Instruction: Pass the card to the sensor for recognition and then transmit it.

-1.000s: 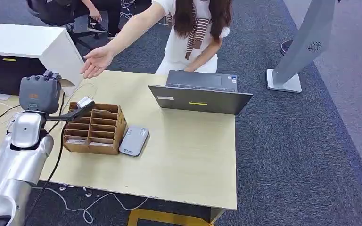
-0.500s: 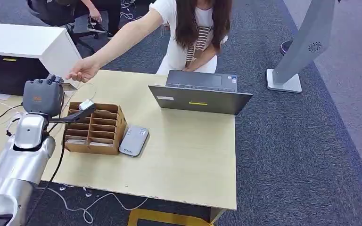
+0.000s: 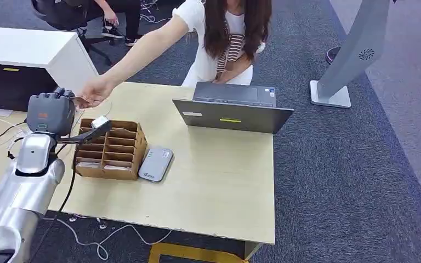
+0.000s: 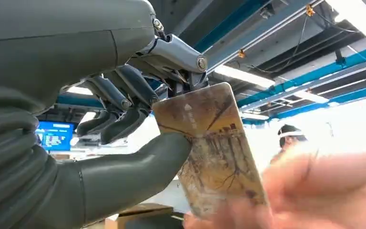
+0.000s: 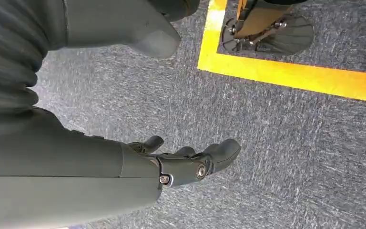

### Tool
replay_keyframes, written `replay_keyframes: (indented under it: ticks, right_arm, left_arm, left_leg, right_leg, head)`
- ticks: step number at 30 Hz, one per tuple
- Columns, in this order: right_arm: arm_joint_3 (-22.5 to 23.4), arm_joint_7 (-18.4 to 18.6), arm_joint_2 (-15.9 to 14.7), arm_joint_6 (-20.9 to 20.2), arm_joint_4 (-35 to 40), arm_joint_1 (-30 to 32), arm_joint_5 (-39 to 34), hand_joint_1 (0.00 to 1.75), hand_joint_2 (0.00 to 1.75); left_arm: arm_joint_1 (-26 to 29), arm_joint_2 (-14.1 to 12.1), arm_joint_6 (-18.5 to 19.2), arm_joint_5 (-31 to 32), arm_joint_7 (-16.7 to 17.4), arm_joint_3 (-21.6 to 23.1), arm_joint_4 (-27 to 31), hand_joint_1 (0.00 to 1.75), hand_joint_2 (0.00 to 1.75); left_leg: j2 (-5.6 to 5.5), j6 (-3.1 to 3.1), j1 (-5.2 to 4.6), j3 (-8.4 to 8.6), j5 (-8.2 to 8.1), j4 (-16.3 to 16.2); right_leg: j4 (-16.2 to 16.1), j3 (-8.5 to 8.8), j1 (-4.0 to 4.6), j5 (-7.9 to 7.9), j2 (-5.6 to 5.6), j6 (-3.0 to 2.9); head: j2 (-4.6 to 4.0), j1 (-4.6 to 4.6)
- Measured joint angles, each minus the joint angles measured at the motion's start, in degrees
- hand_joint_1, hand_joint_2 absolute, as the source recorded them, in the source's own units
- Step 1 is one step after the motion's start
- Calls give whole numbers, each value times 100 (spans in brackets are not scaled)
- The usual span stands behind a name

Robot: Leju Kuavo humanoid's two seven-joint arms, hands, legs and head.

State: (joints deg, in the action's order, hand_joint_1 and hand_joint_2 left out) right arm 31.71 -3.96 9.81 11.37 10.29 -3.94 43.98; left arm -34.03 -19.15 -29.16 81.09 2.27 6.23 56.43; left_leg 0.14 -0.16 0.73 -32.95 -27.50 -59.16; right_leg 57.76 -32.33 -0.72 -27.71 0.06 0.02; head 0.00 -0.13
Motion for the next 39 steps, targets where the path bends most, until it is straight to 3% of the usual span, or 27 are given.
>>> replay_keyframes:
  ticks: [18, 19, 27, 39]
  right_arm:
    - [0, -7, 0, 0, 0, 1, 83, 0, 175]
    - [0, -4, 0, 0, 0, 0, 85, 0, 175]
    - [0, 13, 0, 9, 0, 1, 79, 0, 175]
    - [2, -76, 0, 11, 0, 7, 96, 0, 175]
  left_arm:
    - [16, 22, -210, -87, -44, 63, -46, 175, 175]
    - [16, 26, -210, -87, -44, 65, -46, 0, 175]
    - [56, 72, -341, -408, -114, 66, 17, 0, 175]
    - [681, 0, -385, -673, -195, 59, 1266, 0, 175]
  left_leg:
    - [40, -1, 0, 0, -9, 0]
    - [40, -1, 1, 0, -9, 0]
    - [23, -1, 1, -3, -8, 1]
    - [21, -1, -1, -5, -7, 0]
  right_leg:
    - [0, -15, -1, 1, 43, 0]
    - [0, -16, -1, 1, 43, 0]
    - [0, -12, 0, 1, 28, 0]
    - [0, -11, -1, 4, 25, 5]
  head:
    - [0, 0]
    - [0, 0]
    - [0, 0]
    - [0, 0]
